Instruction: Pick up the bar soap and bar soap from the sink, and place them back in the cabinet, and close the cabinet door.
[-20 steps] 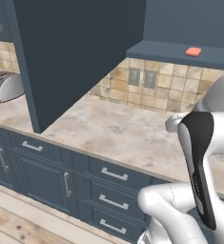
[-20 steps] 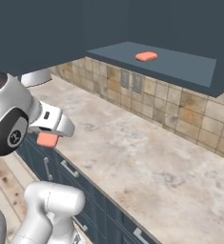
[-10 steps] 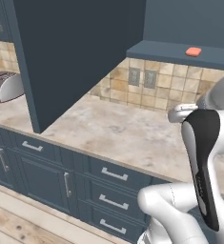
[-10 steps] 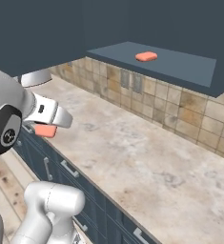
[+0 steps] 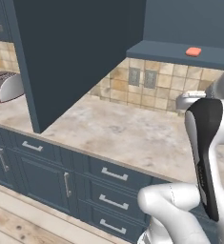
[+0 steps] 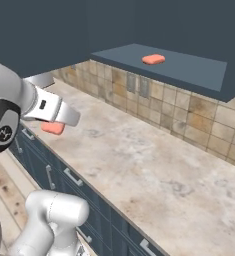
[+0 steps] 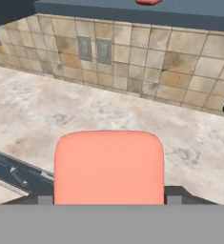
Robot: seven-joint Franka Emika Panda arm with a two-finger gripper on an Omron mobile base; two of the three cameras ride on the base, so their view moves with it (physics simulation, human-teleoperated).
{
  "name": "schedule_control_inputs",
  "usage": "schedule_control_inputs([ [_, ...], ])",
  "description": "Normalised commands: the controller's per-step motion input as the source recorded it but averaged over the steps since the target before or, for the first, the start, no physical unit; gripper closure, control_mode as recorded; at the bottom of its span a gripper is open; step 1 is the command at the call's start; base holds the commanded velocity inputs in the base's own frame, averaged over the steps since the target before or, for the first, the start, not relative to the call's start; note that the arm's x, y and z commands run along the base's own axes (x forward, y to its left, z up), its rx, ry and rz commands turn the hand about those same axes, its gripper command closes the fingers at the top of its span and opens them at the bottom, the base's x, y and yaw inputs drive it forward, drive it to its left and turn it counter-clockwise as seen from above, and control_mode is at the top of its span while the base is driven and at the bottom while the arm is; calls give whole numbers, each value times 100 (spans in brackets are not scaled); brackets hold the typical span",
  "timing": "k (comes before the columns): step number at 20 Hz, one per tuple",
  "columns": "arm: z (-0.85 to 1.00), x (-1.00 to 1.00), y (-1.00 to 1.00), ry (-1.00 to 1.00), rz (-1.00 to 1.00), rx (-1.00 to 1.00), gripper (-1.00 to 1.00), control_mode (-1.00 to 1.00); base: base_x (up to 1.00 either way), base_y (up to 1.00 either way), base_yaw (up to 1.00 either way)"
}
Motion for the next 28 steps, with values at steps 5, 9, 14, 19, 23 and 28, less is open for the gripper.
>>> schedule_control_inputs([
  [5,23,0,-30,-3,-13,0,100,-100,0,0,0],
  [9,16,0,-34,-2,-9,0,100,-100,0,0,0],
  [14,0,15,-36,0,-2,0,100,-100,0,0,0],
  [19,0,33,-41,-1,0,0,100,-100,0,0,0],
  [23,0,39,-37,-2,0,0,100,-100,0,0,0],
  [28,0,41,-33,-2,0,0,100,-100,0,0,0],
])
